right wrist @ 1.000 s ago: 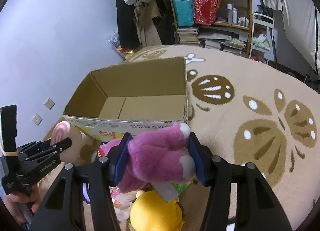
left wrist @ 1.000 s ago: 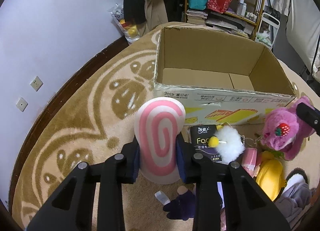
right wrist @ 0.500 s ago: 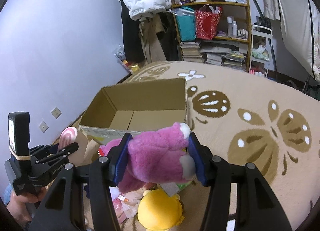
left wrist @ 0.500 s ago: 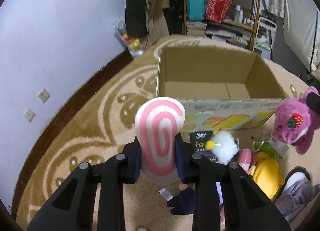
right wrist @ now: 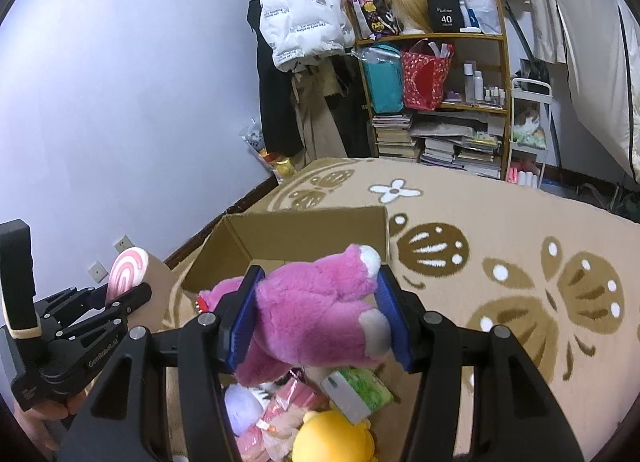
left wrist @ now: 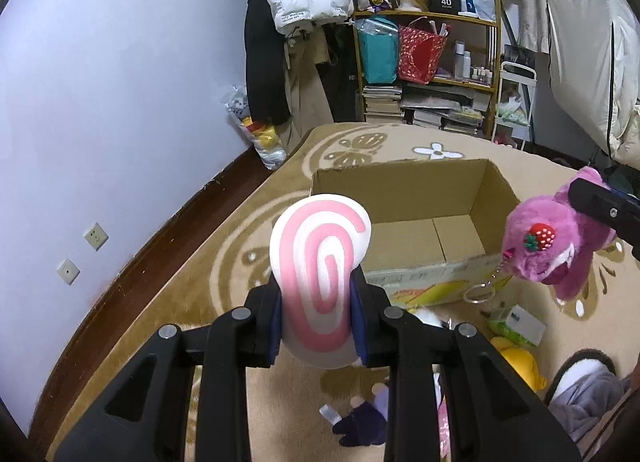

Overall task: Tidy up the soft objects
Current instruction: 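Carry the pink bear into the box with the right tool and release it, then lower the swirl cushion into the box and open the left tool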

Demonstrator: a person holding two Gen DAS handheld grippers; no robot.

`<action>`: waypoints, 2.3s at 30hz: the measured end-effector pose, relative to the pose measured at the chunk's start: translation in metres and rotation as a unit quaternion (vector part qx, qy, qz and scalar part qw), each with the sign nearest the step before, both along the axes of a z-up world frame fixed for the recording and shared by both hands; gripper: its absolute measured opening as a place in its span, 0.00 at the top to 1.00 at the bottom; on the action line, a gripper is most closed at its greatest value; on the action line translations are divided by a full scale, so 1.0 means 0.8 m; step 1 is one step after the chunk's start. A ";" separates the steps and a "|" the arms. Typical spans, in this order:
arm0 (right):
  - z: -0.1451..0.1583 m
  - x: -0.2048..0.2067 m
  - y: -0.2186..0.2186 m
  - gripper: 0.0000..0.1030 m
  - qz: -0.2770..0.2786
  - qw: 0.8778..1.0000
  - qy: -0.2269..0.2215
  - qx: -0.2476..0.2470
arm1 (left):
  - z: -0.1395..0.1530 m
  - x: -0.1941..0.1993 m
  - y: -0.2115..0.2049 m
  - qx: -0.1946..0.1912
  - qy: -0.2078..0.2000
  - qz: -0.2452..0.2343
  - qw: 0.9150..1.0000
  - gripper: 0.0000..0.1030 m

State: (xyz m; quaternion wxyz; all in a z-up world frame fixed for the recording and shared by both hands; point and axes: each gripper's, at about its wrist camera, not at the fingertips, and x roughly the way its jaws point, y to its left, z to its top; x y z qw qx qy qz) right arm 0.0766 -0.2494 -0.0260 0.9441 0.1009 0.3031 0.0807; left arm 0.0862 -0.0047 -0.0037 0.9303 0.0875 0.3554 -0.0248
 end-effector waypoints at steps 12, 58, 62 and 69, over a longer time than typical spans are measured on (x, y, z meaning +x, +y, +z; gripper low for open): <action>0.000 0.045 0.013 0.43 0.019 1.000 -0.002 -0.003 | 0.001 0.053 -0.013 0.008 0.001 -0.002 1.000 0.74; -0.081 0.130 0.005 0.39 0.002 0.998 0.070 0.007 | -0.071 0.136 -0.042 0.045 0.067 -0.036 0.996 0.43; -0.082 0.131 0.002 0.39 -0.001 0.997 0.075 0.015 | -0.060 0.129 -0.043 0.057 0.041 -0.038 0.997 0.28; -0.075 0.126 -0.003 0.20 -0.011 0.997 0.068 0.021 | -0.056 0.127 -0.041 0.065 0.043 -0.034 0.996 0.16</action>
